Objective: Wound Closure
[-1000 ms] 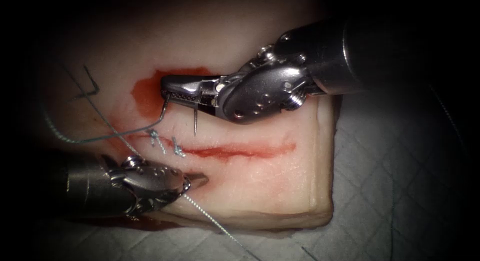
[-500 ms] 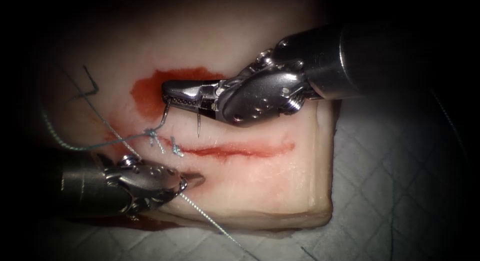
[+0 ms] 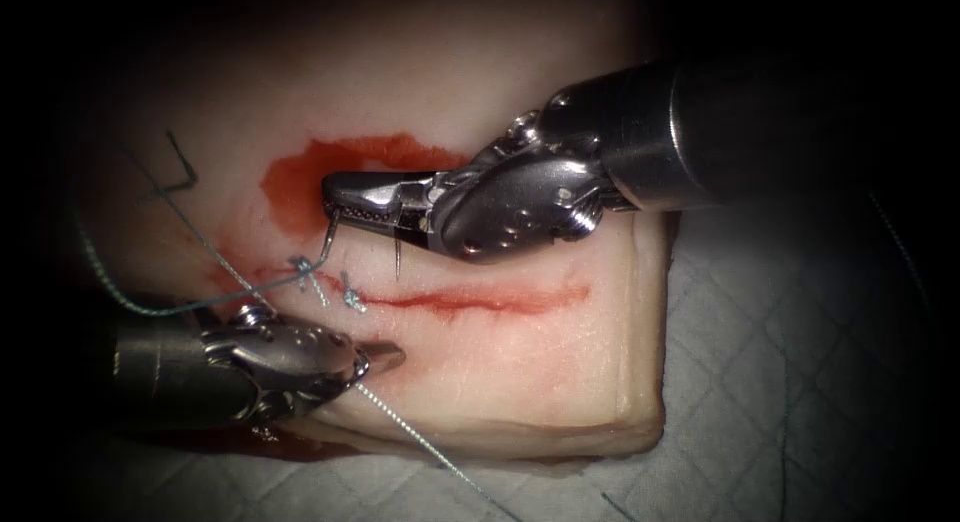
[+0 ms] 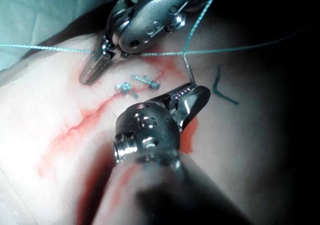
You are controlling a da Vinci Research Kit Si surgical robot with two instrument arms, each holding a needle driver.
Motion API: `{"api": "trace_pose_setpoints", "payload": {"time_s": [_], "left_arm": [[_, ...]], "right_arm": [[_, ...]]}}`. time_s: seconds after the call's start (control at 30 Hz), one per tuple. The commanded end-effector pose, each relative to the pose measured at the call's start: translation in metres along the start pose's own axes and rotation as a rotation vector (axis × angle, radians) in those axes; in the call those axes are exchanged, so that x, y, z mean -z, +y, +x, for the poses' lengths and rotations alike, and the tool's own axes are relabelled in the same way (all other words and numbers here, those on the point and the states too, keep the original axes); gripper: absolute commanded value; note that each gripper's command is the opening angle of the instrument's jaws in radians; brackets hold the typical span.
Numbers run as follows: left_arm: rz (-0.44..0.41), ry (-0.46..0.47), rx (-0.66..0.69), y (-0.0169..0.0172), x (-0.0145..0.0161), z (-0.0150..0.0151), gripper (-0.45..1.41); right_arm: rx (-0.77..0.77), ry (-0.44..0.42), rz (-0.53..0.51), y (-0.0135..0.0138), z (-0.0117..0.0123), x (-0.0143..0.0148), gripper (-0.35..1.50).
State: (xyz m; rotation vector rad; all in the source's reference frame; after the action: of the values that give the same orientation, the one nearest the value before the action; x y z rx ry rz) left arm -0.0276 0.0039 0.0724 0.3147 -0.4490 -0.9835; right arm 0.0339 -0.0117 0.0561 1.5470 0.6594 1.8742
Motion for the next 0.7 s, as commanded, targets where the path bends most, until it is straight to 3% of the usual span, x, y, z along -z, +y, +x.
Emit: {"api": "trace_pose_setpoints", "payload": {"time_s": [0.03,0.4,0.7], "left_arm": [[0.001,0.0,0.0,-0.0002,-0.0006,-0.0001,-0.45],[0.0,-0.001,0.0,-0.0002,-0.0007,0.0001,-0.45],[-0.005,-0.004,-0.001,-0.0004,-0.0016,0.0009,-0.45]], "right_arm": [[0.003,0.001,-0.013,0.0002,0.0002,-0.0011,-0.35],[0.062,0.009,-0.101,0.0014,0.0001,-0.0019,-0.35],[0.044,0.002,-0.061,0.0011,0.0,-0.002,-0.35]]}}
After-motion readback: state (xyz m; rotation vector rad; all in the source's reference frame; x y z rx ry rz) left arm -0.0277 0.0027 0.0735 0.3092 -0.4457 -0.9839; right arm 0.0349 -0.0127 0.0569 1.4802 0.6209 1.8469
